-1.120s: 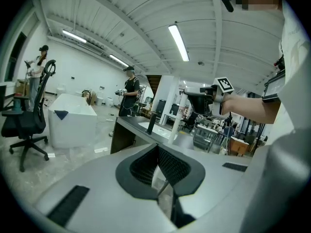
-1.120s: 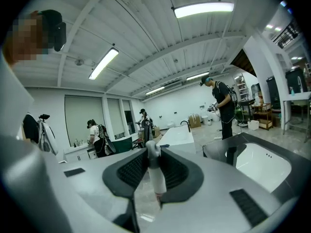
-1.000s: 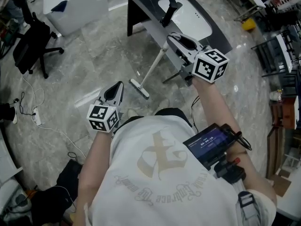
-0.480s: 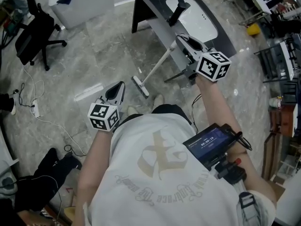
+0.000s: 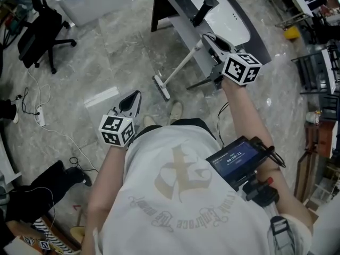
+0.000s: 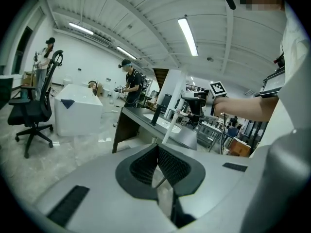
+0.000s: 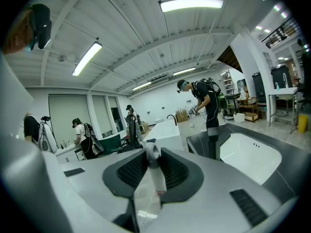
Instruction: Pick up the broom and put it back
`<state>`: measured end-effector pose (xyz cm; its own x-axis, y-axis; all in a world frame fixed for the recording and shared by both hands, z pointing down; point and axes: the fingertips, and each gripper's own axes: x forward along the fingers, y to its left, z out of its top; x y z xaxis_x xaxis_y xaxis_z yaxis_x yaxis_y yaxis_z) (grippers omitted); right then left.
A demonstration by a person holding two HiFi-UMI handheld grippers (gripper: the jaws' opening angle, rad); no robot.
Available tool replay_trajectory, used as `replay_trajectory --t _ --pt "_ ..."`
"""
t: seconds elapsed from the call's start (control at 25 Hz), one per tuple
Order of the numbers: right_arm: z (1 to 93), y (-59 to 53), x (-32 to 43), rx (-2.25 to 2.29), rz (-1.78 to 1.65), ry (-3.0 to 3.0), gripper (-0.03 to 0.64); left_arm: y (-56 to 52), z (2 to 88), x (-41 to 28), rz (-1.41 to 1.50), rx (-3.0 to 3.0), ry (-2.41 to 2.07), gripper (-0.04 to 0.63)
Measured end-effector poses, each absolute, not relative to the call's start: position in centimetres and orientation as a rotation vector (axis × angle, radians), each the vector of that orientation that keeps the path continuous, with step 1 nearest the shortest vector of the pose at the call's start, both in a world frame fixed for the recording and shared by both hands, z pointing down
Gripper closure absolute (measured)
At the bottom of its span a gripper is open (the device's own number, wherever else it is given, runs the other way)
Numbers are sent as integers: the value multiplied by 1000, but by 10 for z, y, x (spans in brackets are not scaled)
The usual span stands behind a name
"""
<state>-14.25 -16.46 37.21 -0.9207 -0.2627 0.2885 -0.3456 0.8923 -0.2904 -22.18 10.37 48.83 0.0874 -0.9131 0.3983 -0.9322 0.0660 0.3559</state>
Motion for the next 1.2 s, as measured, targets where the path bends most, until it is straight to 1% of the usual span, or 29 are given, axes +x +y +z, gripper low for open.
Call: replay_trajectory --t 0.28,0.8,1.2 --pt "405 -235 -135 487 567 -2786 523 54 500 -212 93 1777 -1808 583" --pt "424 -259 -103 621 635 -2770 522 64 498 -208 123 1765 -1817 583" --pt "446 -277 -78 681 719 -2753 520 51 503 -196 145 1766 -1792 583"
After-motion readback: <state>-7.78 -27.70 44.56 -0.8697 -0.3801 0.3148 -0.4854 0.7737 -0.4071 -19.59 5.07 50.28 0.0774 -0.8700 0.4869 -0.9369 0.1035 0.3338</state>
